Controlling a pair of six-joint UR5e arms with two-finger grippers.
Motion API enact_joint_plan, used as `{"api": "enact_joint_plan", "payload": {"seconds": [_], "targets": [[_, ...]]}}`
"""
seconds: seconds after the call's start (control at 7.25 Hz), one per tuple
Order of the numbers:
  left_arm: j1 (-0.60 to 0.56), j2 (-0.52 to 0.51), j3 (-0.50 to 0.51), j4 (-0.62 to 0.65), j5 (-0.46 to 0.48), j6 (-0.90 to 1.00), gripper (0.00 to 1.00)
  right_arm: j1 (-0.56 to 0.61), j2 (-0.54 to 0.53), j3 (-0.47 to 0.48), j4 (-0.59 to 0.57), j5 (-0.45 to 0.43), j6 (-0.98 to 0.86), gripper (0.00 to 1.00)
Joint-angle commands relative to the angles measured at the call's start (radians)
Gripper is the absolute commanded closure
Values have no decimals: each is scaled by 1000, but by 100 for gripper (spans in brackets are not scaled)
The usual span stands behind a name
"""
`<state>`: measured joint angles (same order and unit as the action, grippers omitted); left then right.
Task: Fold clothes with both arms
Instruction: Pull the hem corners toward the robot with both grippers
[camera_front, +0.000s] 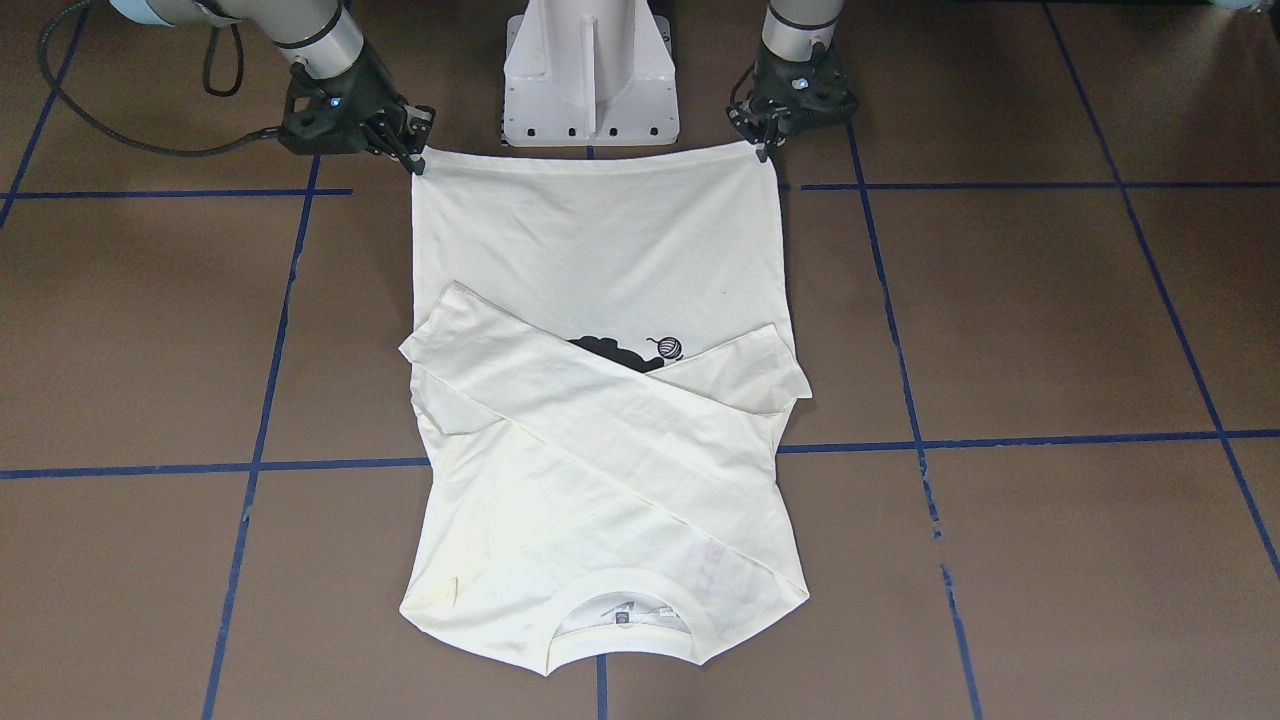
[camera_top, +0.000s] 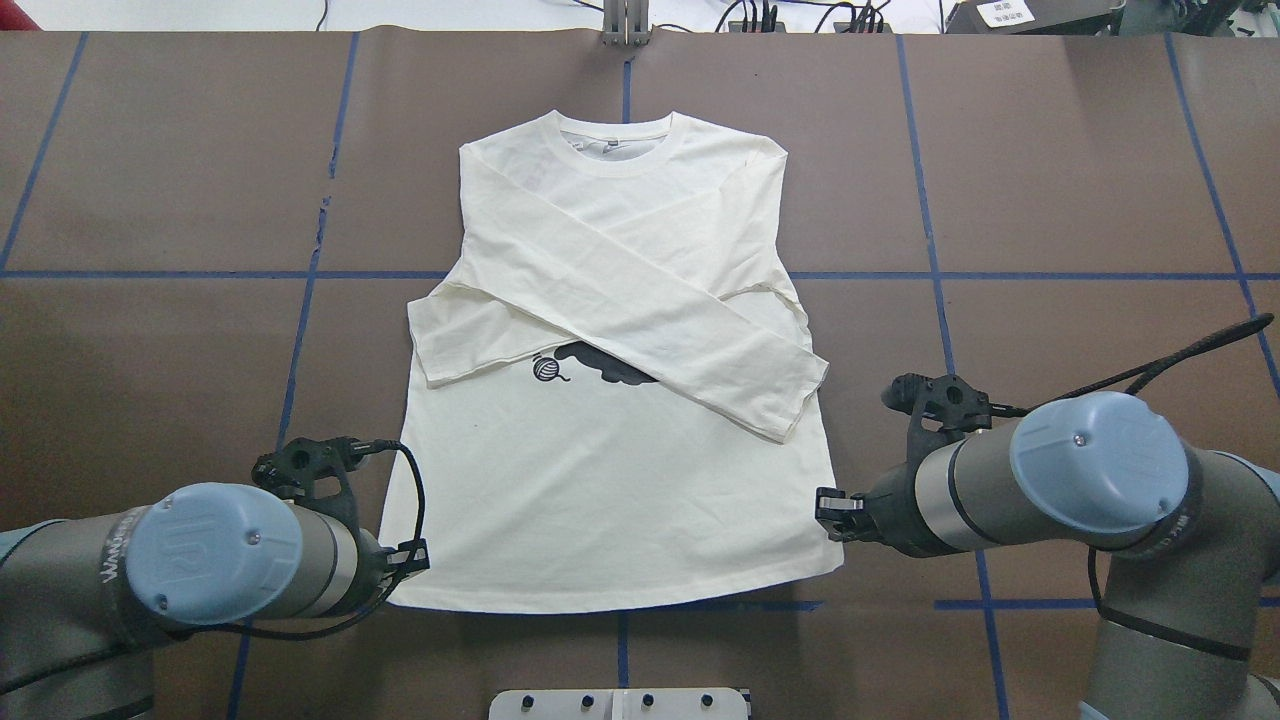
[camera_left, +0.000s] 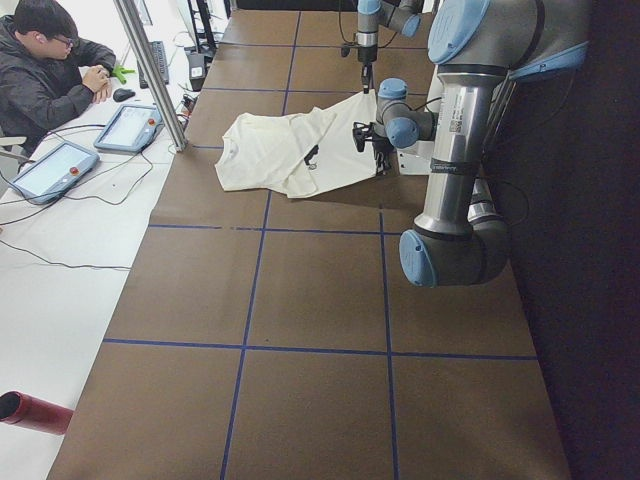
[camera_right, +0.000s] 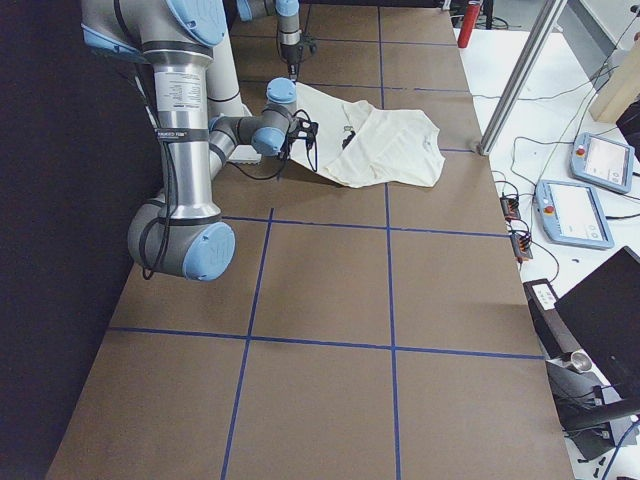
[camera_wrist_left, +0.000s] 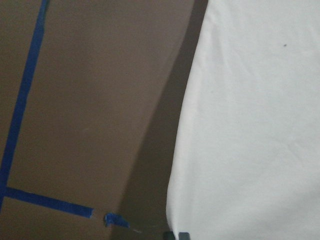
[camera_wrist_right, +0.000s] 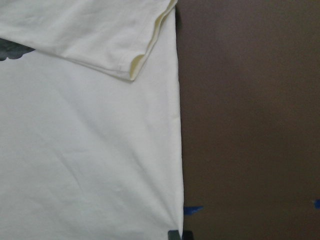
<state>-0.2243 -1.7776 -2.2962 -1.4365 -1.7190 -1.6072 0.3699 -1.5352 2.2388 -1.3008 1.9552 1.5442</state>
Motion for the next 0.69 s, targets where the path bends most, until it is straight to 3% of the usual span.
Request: {"api": "enact_joint_plan", "payload": {"seconds": [0.0, 0.28, 0.55], "targets": [[83, -6, -71, 39, -26, 6, 100, -93, -109, 114, 0, 33, 1, 100], [121, -9, -115, 42, -50, -5, 100, -124, -109, 134, 0, 34, 7, 100], [96, -38, -99, 41, -41, -5, 100, -33, -85, 125, 0, 33, -4, 100]]}}
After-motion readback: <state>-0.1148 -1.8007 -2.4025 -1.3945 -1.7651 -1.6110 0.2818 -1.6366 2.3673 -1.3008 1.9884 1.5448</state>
